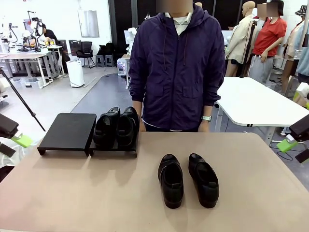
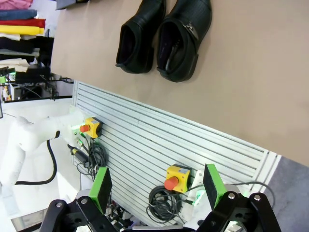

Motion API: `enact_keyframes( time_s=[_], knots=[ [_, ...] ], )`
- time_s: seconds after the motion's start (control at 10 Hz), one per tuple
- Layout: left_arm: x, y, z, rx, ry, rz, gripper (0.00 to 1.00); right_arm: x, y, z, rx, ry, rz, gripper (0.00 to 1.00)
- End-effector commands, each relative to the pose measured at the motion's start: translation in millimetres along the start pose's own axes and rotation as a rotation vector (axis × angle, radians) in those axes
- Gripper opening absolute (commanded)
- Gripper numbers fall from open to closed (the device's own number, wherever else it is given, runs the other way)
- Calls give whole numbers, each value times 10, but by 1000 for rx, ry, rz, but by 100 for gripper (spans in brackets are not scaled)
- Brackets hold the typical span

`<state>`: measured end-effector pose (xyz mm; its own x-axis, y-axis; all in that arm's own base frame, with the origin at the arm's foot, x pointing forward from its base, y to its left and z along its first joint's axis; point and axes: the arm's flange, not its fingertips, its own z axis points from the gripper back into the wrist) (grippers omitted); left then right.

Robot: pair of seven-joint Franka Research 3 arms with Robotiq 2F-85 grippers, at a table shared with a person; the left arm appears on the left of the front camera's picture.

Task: Organize the shoes by placing them on the stand.
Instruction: Place the Shoe from the middle of the table onto the Shoes Stand, then pick up one Shoe and place it in the middle of the table.

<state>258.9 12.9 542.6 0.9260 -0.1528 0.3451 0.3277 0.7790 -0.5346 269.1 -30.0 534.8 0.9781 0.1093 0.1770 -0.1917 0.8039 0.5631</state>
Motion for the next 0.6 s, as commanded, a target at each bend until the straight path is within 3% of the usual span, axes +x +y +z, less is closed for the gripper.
enact_keyframes(
  time_s=[0.0,0.5],
  knots=[
    [62,-90,-72,-1,34,-45,100,-3,16,1,17,-6,-2,100],
    [62,-90,-72,-1,34,-45,100,-3,16,1,17,-6,-2,100]
  ],
)
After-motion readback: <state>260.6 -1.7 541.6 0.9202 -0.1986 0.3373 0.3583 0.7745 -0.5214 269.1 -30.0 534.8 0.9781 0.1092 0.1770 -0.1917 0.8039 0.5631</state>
